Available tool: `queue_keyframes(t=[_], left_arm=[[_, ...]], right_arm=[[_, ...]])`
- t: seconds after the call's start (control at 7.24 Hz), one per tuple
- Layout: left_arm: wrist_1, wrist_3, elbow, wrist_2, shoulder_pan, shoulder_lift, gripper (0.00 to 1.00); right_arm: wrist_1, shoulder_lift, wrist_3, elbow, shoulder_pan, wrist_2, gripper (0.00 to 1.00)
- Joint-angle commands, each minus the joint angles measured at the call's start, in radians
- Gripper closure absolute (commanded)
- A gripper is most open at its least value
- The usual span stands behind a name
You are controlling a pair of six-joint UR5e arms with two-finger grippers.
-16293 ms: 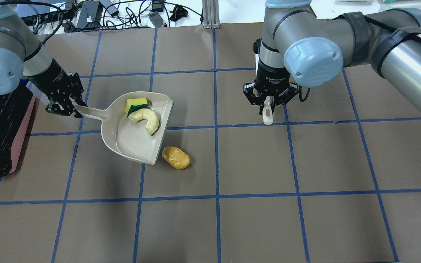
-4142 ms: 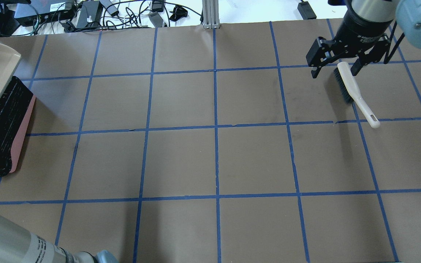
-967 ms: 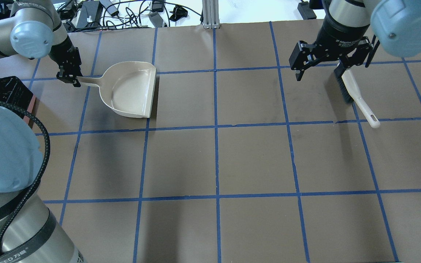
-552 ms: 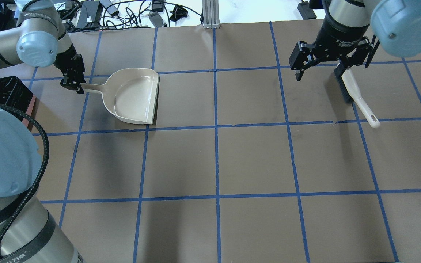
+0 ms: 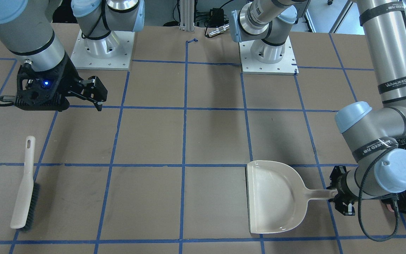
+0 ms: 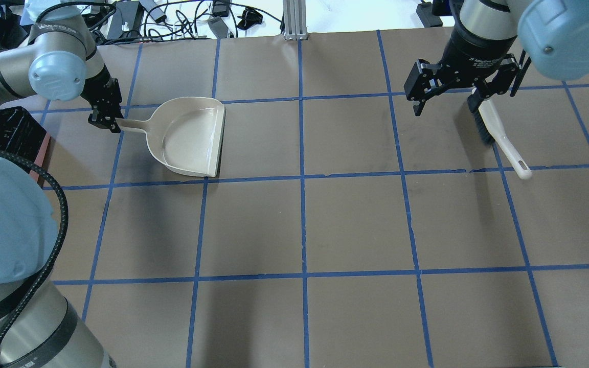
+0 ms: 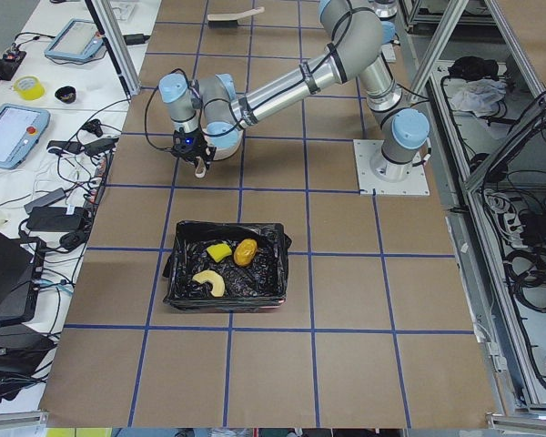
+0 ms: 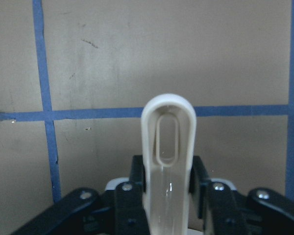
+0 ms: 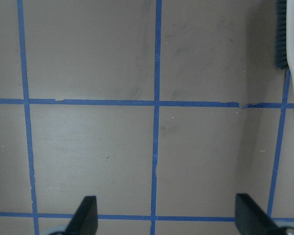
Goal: Sweep and dump trash into bin
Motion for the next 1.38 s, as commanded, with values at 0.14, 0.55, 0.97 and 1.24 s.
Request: queue_keyframes(t=[0.14, 0.55, 0.97, 1.24], left_arm=[[0.051, -0.005, 0.007, 0.005, 0.001, 0.013, 0.00], [0.079, 0.001, 0.043, 0.002, 0.008, 0.051, 0.00], [0.075, 0.007, 0.112, -0.026, -0.002, 0.135, 0.00], [0.061, 0.095, 0.095, -0.064, -0.031, 0.213, 0.00]], right_arm=[[-0.005, -0.009, 0.009, -0.003, 0.000, 0.004, 0.00], [-0.010, -0.005, 0.017, -0.011, 0.002, 0.032, 0.00], [-0.001, -0.006, 0.064, -0.005, 0.002, 0.024, 0.00], [-0.001, -0.010, 0.068, -0.005, 0.003, 0.023, 0.00]])
